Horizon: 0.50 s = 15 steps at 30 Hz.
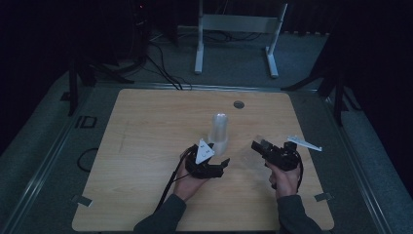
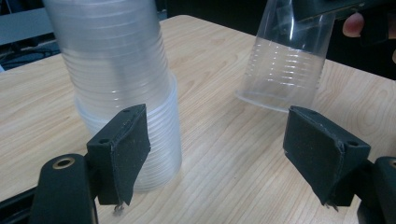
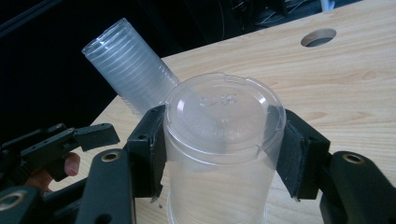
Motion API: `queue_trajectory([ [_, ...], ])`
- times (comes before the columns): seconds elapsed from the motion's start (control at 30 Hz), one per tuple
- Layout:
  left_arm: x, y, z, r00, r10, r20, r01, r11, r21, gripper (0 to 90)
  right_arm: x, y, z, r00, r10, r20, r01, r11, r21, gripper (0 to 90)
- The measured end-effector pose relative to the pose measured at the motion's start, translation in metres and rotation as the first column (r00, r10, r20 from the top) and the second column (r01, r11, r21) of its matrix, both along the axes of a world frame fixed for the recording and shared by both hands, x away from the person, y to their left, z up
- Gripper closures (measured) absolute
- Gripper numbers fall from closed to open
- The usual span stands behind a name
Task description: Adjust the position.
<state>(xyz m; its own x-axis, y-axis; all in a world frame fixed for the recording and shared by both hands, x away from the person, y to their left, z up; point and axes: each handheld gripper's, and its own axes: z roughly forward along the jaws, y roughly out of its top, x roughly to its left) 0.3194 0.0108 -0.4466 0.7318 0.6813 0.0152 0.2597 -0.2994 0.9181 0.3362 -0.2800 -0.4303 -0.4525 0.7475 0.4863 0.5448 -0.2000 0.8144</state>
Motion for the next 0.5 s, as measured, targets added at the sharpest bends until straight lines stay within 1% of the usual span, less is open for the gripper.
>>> queue_trajectory([
  [0.07,-0.0001,-0.0006,0.0001,1.0,-0.002,-0.001,0.002,1.0,-0.001,22.5,-0.0001,0.0,-0.0008,1.0,-0.002,0.0,0.002,1.0,0.006,41.4],
  [0.1,-0.0001,-0.0017,0.0003,1.0,-0.004,0.0,0.004,1.0,0.0,22.5,-0.0009,-0.0003,-0.0025,1.0,-0.002,-0.006,0.003,0.9998,0.018,41.4],
  [0.37,0.0001,-0.006,0.0006,0.9999,-0.014,-0.001,0.014,0.9999,0.001,22.4,-0.0032,0.0001,-0.0055,0.9999,-0.003,-0.015,0.004,0.999,0.045,41.4],
  [0.5,0.0009,-0.0097,0.0004,0.9996,-0.027,-0.007,0.027,0.9996,-0.001,22.4,-0.0043,0.001,-0.0066,0.9998,0.0,-0.018,0.001,0.9984,0.057,41.4],
])
